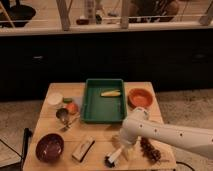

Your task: Wipe purple bowl with brush

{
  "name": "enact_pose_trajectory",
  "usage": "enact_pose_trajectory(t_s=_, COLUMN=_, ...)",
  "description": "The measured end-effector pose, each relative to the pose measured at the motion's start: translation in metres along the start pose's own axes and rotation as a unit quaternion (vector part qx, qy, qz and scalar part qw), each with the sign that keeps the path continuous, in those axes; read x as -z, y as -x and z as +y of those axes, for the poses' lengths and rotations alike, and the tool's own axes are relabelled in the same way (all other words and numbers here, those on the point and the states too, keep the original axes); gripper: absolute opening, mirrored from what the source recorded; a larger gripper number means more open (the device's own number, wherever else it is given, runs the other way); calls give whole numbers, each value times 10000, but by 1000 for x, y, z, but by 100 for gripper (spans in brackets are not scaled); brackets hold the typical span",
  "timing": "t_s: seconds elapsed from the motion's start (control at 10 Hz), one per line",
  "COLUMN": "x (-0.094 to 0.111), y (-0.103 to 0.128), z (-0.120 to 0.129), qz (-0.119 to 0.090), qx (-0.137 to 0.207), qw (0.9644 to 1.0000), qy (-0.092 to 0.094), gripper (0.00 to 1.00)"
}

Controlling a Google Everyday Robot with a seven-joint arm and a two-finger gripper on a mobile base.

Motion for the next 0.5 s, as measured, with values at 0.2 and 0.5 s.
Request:
enact_pose_trajectory(t_s=0.2, x=3, y=-5, z=-1, qz=38, qx=26, qw=10000, qy=5, gripper=80)
enact_pose_trajectory(t_s=0.5, x=8, y=-14, z=1, qz=166, qx=83, qw=9998, qy=25, gripper=62)
